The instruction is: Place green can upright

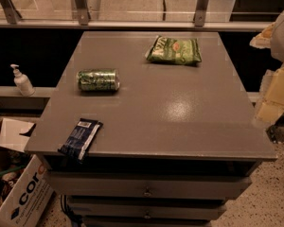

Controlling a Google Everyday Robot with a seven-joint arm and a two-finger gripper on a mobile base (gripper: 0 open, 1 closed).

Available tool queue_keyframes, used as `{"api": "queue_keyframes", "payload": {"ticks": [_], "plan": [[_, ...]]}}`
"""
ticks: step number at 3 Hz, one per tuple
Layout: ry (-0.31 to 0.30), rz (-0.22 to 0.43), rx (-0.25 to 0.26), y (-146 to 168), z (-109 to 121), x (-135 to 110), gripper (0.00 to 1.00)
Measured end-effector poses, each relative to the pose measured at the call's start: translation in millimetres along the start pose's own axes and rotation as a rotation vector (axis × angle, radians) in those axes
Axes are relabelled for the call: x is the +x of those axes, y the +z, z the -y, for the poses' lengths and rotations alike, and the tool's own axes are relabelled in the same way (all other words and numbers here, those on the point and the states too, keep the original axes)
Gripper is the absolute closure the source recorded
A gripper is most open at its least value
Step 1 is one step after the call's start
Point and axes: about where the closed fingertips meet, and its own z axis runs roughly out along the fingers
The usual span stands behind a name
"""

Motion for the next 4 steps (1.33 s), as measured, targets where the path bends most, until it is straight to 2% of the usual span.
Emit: {"api": "queue_keyframes", "payload": {"ticks": [1, 3, 4], "plan": [[0.0, 0.0, 0.0, 0, 0, 0, 0.0], [-0.077, -0.044, 0.079, 20, -3, -51, 0.0], [-0.113, -0.065, 0.098, 35, -3, -80, 0.0]]}}
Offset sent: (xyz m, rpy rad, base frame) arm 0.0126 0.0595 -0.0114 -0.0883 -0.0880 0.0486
